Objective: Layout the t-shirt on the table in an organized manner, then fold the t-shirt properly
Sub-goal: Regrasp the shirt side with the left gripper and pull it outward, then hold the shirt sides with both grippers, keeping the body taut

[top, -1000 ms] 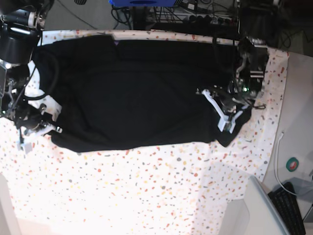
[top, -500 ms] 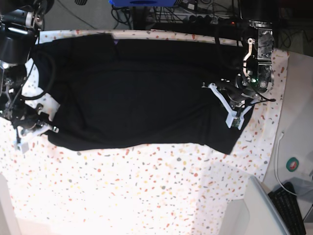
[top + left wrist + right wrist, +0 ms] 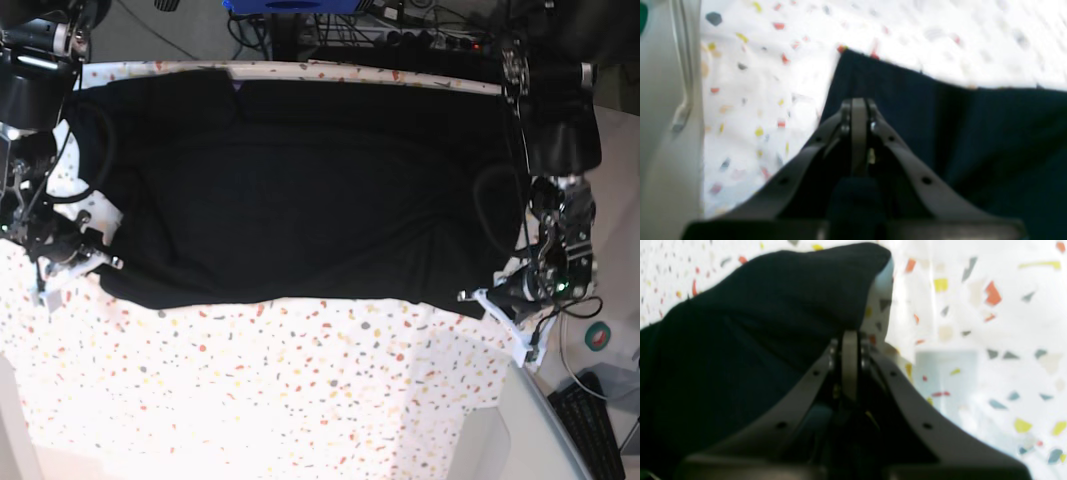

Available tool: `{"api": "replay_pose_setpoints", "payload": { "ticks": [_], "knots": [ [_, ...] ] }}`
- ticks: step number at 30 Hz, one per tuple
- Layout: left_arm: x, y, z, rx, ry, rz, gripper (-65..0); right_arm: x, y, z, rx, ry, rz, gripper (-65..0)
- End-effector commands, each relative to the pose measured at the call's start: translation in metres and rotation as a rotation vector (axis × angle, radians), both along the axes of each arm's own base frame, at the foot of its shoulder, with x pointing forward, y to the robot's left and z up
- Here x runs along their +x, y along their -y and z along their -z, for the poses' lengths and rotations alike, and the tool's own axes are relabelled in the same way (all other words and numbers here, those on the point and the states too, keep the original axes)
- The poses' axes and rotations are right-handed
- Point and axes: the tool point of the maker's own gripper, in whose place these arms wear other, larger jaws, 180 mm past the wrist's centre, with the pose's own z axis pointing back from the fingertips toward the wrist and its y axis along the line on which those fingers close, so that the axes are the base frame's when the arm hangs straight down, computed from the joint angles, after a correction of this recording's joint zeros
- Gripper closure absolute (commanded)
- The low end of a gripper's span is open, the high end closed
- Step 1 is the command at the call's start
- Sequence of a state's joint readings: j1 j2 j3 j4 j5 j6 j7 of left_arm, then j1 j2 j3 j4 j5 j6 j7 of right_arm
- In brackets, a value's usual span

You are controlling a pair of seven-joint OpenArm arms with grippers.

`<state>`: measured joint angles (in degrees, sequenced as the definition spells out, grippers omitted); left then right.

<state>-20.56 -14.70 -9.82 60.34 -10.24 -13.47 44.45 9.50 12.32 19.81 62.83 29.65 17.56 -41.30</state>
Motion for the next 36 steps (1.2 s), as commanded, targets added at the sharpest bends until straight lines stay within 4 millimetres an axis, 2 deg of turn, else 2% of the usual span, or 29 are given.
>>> {"api": "replay_pose_setpoints", "payload": {
  "ticks": [1, 5, 10, 12, 14, 18, 19, 21, 28, 32, 36],
  "knots": [
    [0.021, 0.001, -0.013, 0.001, 0.057, 0.015, 0.0, 0.015, 0.008, -0.017, -0.015, 0.057, 0.004, 0.0],
    [0.025, 0.012, 0.021, 0.002, 0.015, 0.049, 0.0, 0.015, 0.008, -0.017, -0.015, 0.057, 0.004, 0.0],
    [0.011, 0.000, 0.047, 0.054, -0.017, -0.013, 0.0, 0.014, 0.012, -0.017, -0.017, 0.058, 0.011, 0.0],
    [-0.002, -0.011, 0.054, 0.067, -0.039, -0.024, 0.0, 0.014, 0.012, -0.017, -0.017, 0.058, 0.011, 0.0],
    [-0.009, -0.013, 0.056, 0.076, -0.039, -0.020, 0.0, 0.014, 0.012, -0.017, -0.017, 0.058, 0.011, 0.0],
    [-0.040, -0.023, 0.067, 0.108, -0.081, -0.004, 0.0, 0.014, 0.012, -0.017, -0.017, 0.058, 0.011, 0.0],
    [-0.048, -0.020, 0.069, 0.106, -0.098, 0.003, 0.0, 0.015, 0.011, -0.017, -0.017, 0.059, 0.009, 0.0],
    [-0.059, -0.016, 0.069, 0.109, -0.114, 0.019, 0.0, 0.015, 0.011, -0.017, -0.017, 0.059, 0.009, 0.0],
    [-0.092, -0.028, 0.052, 0.097, -0.130, -0.045, 0.0, 0.016, 0.011, -0.018, -0.017, 0.060, 0.008, 0.0],
    [-0.102, -0.025, 0.051, 0.102, -0.136, -0.034, 0.0, 0.016, 0.011, -0.018, -0.017, 0.061, 0.009, 0.0],
    [-0.102, -0.033, 0.047, 0.098, -0.123, -0.066, 0.0, 0.016, 0.010, -0.018, -0.018, 0.060, 0.005, 0.0]
  ]
}}
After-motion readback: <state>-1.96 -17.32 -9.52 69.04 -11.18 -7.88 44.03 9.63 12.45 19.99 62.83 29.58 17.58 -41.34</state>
